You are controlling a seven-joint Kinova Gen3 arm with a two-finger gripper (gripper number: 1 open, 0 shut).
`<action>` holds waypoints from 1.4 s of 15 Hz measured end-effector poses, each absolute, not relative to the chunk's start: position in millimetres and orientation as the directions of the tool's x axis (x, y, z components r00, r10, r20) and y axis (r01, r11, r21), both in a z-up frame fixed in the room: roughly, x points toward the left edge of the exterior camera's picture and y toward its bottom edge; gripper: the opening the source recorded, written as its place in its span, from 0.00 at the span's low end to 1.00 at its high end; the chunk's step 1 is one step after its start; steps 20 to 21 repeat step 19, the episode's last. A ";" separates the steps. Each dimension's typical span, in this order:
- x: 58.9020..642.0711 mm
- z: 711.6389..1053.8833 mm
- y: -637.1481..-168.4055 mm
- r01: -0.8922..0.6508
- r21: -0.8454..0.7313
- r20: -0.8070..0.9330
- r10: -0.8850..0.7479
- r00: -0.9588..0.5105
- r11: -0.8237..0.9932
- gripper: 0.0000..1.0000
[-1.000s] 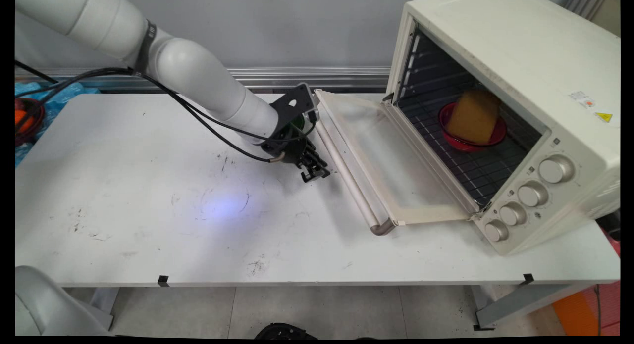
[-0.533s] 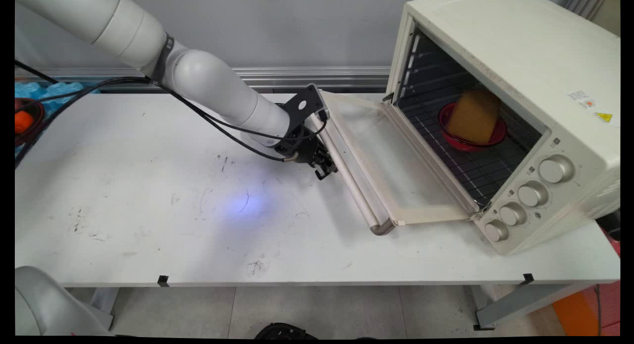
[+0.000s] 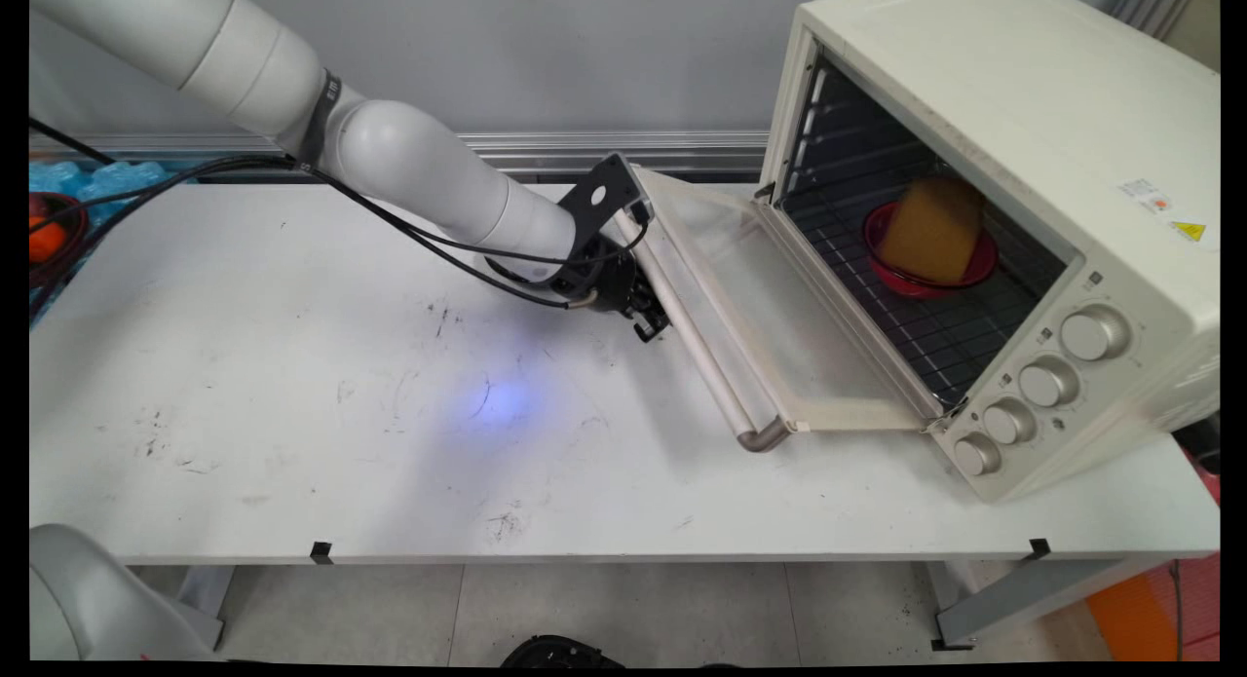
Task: Close the oven
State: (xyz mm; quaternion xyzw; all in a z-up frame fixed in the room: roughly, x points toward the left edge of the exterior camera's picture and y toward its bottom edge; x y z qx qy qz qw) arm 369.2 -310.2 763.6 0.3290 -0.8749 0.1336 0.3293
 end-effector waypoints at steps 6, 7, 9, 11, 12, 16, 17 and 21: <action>364.3 803.3 -312.1 -0.655 -0.032 0.723 -0.435 -0.536 0.755 0.00; 363.0 811.2 -312.5 -0.653 -0.036 0.732 -0.425 -0.533 0.757 0.00; 359.7 830.8 -313.9 -0.648 -0.044 0.753 -0.402 -0.522 0.760 0.00; 355.0 850.7 -316.5 -0.645 -0.050 0.774 -0.379 -0.508 0.762 0.00; 352.5 860.3 -318.0 -0.644 -0.053 0.784 -0.367 -0.500 0.763 0.00; 342.3 890.7 -325.6 -0.641 -0.061 0.819 -0.329 -0.471 0.765 0.00; 340.3 896.3 -327.4 -0.641 -0.063 0.825 -0.321 -0.465 0.765 0.00; 337.3 905.0 -330.6 -0.641 -0.067 0.834 -0.310 -0.457 0.765 0.00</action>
